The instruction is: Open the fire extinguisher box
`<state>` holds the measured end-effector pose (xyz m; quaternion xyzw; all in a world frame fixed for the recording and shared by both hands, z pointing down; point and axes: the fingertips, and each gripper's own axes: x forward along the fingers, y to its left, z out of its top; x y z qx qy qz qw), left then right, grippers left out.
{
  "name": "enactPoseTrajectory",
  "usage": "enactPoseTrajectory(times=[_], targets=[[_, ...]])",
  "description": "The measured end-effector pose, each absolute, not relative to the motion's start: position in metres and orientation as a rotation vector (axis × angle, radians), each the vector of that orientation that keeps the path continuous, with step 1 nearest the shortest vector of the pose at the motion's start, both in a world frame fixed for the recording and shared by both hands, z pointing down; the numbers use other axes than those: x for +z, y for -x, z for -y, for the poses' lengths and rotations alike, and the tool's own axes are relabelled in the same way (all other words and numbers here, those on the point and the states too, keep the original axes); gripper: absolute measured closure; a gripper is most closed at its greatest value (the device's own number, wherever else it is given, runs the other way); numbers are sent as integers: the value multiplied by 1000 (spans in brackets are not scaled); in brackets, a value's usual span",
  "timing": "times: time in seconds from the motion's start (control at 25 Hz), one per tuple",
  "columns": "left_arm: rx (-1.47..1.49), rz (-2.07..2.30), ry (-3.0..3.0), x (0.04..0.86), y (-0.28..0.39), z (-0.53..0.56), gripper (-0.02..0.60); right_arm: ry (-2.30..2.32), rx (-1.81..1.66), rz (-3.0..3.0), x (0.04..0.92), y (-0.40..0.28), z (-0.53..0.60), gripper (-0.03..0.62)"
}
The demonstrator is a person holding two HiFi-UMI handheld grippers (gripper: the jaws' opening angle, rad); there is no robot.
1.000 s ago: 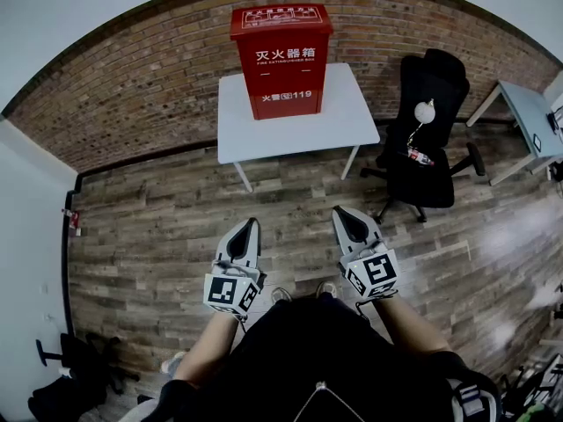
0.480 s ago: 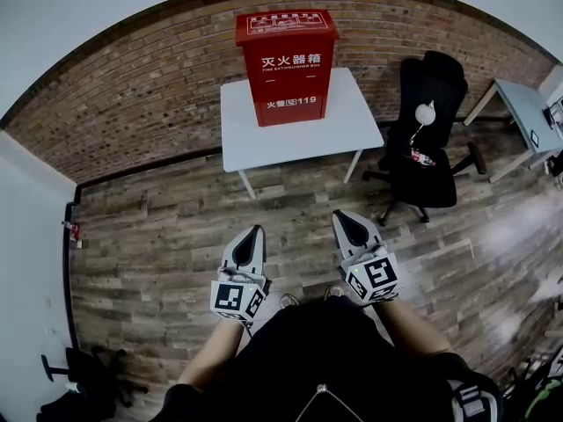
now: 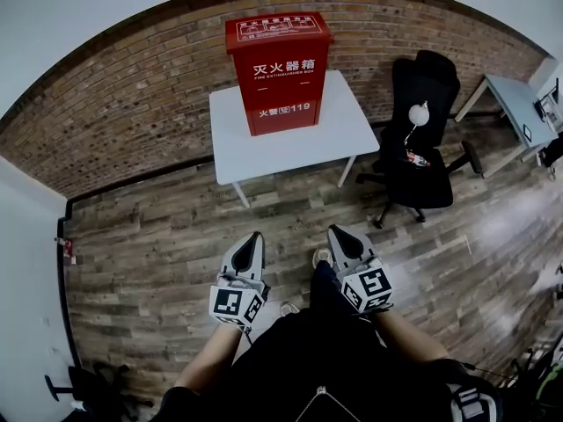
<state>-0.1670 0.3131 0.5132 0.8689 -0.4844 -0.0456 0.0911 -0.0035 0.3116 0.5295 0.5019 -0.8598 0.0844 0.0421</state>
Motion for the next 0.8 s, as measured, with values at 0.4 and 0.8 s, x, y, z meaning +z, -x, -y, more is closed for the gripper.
enactPoseTrajectory(times=[0.4,0.8], targets=[[-174,1495,-2586,506,150,-195,535,-1562,183,2683,516,-34,-163,576],[-174,1646,-2506,486,113,-28,535,-1451,148,2755,492,-81,24,576]])
